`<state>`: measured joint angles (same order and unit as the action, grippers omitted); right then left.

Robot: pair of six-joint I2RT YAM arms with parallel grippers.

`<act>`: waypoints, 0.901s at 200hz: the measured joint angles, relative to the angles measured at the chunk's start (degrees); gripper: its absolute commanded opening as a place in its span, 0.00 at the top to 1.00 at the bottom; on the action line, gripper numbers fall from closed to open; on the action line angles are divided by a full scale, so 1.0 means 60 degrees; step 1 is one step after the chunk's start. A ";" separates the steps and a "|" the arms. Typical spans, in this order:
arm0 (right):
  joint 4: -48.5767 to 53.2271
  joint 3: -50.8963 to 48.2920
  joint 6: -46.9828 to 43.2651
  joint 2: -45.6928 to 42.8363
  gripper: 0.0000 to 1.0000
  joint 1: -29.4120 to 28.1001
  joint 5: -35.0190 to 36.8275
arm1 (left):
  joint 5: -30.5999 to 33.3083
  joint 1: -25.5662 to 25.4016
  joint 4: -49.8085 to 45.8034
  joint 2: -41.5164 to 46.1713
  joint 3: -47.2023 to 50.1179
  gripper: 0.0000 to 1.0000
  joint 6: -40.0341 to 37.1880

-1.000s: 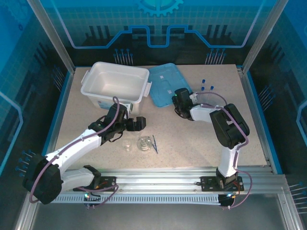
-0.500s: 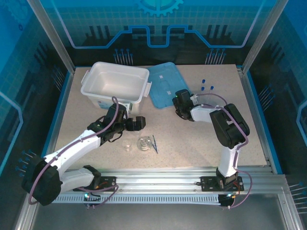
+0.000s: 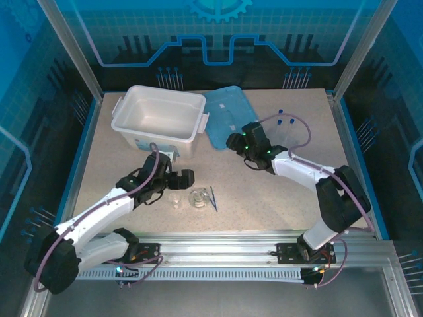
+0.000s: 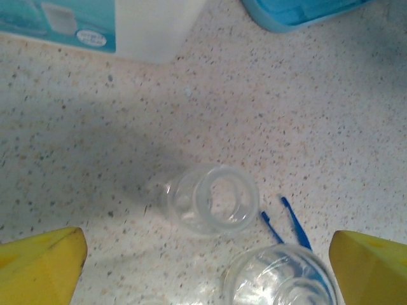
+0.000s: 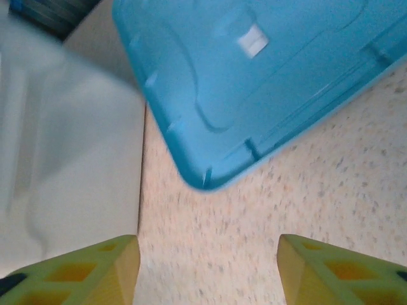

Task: Organize the chemistry lab equipment

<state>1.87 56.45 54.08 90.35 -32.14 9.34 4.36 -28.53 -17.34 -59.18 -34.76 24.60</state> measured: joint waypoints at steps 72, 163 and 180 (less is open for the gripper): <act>0.2353 0.0004 -0.3934 -0.0918 0.33 -0.1559 0.0382 | 0.0750 -0.1905 -0.0557 0.1005 0.0255 0.27 -0.0310; 0.3483 -0.0044 -0.5748 -0.1424 0.34 -0.1570 0.0900 | 0.1741 -0.3818 -0.0703 -0.0437 -0.0426 0.34 -0.0623; 0.3475 -0.0055 -0.5814 -0.1490 0.35 -0.1515 0.0889 | 0.1880 -0.3840 -0.0707 -0.0827 -0.0612 0.37 -0.0623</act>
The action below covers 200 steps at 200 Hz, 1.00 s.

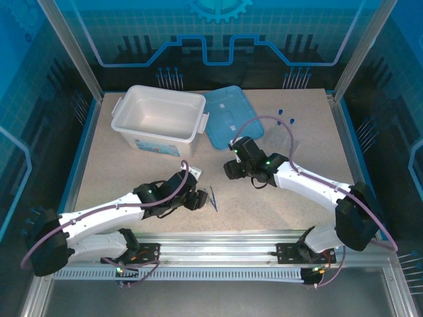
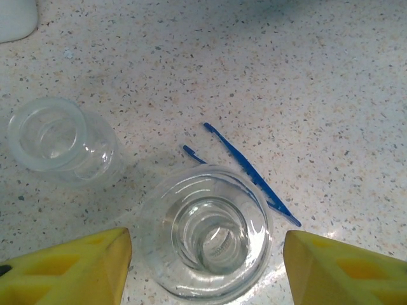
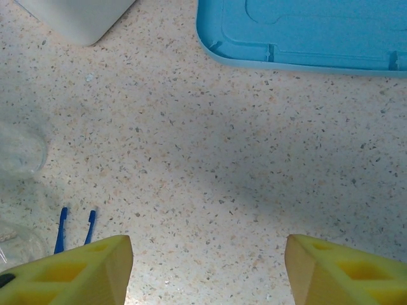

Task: Organize the chemistry lab equipment

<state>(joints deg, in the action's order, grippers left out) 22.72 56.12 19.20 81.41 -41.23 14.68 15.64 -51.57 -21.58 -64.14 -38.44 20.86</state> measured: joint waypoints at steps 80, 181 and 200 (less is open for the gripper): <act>-0.0007 -0.0423 -0.0036 -0.0397 0.40 0.0321 -0.0066 | 0.0288 -0.0007 -0.0011 -0.0882 -0.0215 0.57 0.0113; -0.0007 -0.0543 -0.0036 -0.0404 0.41 0.0335 -0.0135 | 0.0291 -0.0007 -0.0044 -0.1151 -0.0288 0.64 0.0237; -0.0007 -0.0543 -0.0036 -0.0404 0.41 0.0364 -0.0146 | 0.0288 -0.0007 -0.0055 -0.1191 -0.0288 0.67 0.0277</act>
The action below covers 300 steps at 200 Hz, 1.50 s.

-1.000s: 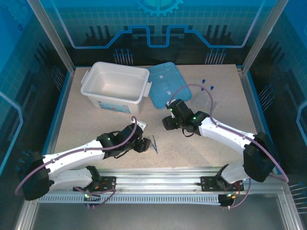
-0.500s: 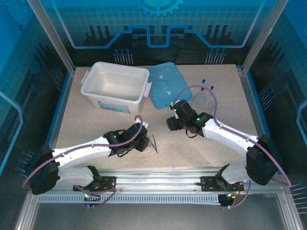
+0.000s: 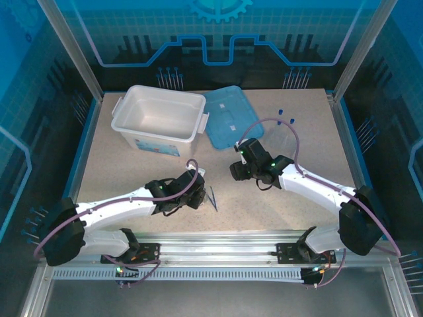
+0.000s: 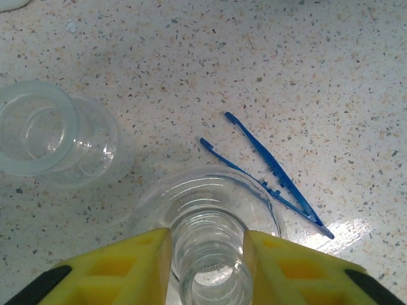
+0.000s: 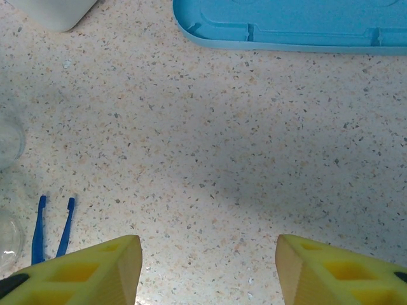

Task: Organize the chemistry lab equipment

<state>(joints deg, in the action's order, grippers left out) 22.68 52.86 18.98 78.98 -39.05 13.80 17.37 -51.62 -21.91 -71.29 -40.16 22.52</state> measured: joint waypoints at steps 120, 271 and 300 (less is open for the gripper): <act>-0.0004 -0.0066 0.0000 -0.0087 0.42 0.0124 -0.0102 | -0.0018 0.0000 -0.0211 -0.0069 -0.0208 0.86 0.0004; 0.0142 0.0663 -0.0175 -0.0251 0.42 0.0543 -0.0244 | -0.0259 0.0612 -0.2499 0.0044 -0.5151 0.88 -0.1049; 0.0131 0.1104 -0.0178 -0.0142 0.42 0.0616 -0.0397 | -0.0452 0.1497 -0.2747 -0.0619 -0.6550 0.88 -0.1610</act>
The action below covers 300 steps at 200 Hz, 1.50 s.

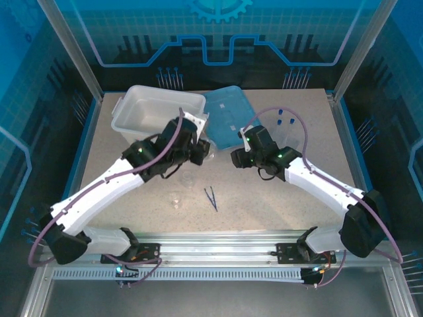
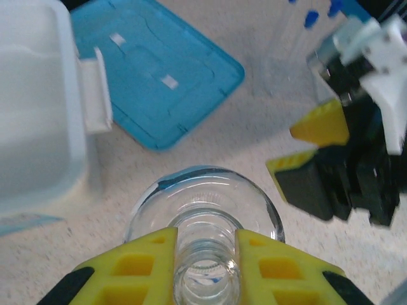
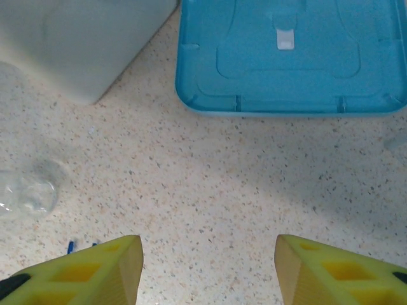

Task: Organize the chemistry lab equipment

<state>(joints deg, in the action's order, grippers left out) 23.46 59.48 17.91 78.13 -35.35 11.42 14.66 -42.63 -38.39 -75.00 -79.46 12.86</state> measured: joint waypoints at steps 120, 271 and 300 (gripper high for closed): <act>-0.0007 0.1271 0.0004 0.0962 0.42 0.0386 -0.0787 | -0.0980 0.3767 -0.0084 -0.2943 -0.2550 0.88 -0.1002; 0.0251 0.1727 0.0004 0.1588 0.42 0.0539 -0.1428 | -0.1191 0.4648 0.0743 -0.5450 -0.2590 0.88 -0.1432; 0.0317 0.1727 0.0004 0.1610 0.41 0.0539 -0.1494 | -0.1341 0.4648 0.0841 -0.5890 -0.2579 0.88 -0.1497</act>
<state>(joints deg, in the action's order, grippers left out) 25.36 69.84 17.93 87.79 -32.12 2.46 6.61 -14.74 -33.34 -110.34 -94.94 3.88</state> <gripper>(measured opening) 0.585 0.225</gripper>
